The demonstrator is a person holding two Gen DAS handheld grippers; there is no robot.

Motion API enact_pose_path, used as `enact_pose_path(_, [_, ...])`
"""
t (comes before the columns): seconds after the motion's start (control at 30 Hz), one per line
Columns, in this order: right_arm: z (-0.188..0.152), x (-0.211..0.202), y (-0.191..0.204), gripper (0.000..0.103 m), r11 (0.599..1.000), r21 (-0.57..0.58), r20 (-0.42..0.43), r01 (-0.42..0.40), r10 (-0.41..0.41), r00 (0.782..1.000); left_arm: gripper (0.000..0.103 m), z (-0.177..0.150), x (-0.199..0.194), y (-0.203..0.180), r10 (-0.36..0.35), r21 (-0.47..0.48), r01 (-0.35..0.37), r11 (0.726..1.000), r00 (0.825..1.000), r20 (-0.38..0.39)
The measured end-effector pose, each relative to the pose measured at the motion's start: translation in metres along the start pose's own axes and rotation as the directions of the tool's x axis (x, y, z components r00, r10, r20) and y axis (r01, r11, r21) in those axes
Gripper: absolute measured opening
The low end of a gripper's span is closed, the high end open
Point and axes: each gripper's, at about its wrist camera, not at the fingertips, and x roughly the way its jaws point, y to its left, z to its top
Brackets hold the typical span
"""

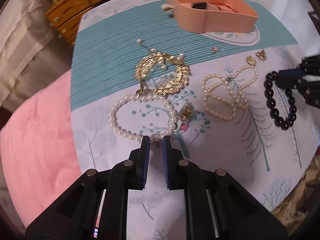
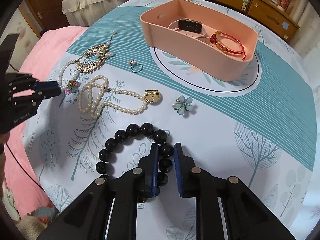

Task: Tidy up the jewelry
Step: 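Grasp the pearl bracelet with the left tool while the right tool grasps the black bead bracelet, then lift both bracelets into the pink tray and open both tools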

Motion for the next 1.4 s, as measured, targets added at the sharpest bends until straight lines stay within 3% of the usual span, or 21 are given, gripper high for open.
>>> enact_pose_path(0.23, [-0.001,-0.001,-0.004,0.015,1.000,0.013,0.000,-0.019,0.019,1.000,0.010,0.002,0.002,-0.016,-0.004,0.227,0.005,0.974,1.000,-0.003])
enact_pose_path(0.3, [0.000,-0.001,-0.004,0.015,1.000,0.015,0.001,-0.021,0.021,1.000,0.011,0.004,0.008,-0.019,0.021,0.263,-0.015,0.965,1.000,-0.017])
enact_pose_path(0.5, [-0.001,-0.003,-0.008,0.015,0.999,0.023,0.003,-0.035,0.035,0.999,0.012,0.015,0.011,-0.018,-0.003,0.320,0.016,0.947,0.999,-0.042])
enact_pose_path(0.63, [-0.002,-0.004,-0.014,0.015,0.998,0.040,0.005,-0.054,0.054,0.999,0.011,0.020,0.015,-0.012,-0.045,0.260,0.076,0.963,0.991,-0.124])
enact_pose_path(0.73, [-0.002,-0.004,-0.016,0.015,0.997,0.049,0.006,-0.064,0.064,0.998,0.011,0.027,0.021,0.001,-0.137,0.128,0.168,0.977,0.965,-0.226])
enact_pose_path(0.8, [-0.002,-0.005,-0.018,0.015,0.996,0.055,0.006,-0.071,0.071,0.997,0.011,0.028,0.023,0.002,-0.149,0.099,0.179,0.979,0.955,-0.255])
enact_pose_path(1.03, [-0.002,-0.006,-0.021,0.015,0.994,0.067,0.005,-0.086,0.085,0.996,0.011,0.018,0.017,-0.012,-0.129,0.167,0.182,0.969,0.950,-0.284])
enact_pose_path(1.3, [-0.003,-0.006,-0.024,0.015,0.991,0.087,0.017,-0.106,0.105,0.994,0.011,0.027,0.019,-0.008,-0.162,0.148,0.216,0.965,0.936,-0.313])
enact_pose_path(1.4, [-0.004,-0.006,-0.026,0.015,0.989,0.097,0.020,-0.116,0.114,0.993,0.005,0.035,0.021,-0.002,-0.164,0.126,0.211,0.969,0.938,-0.304])
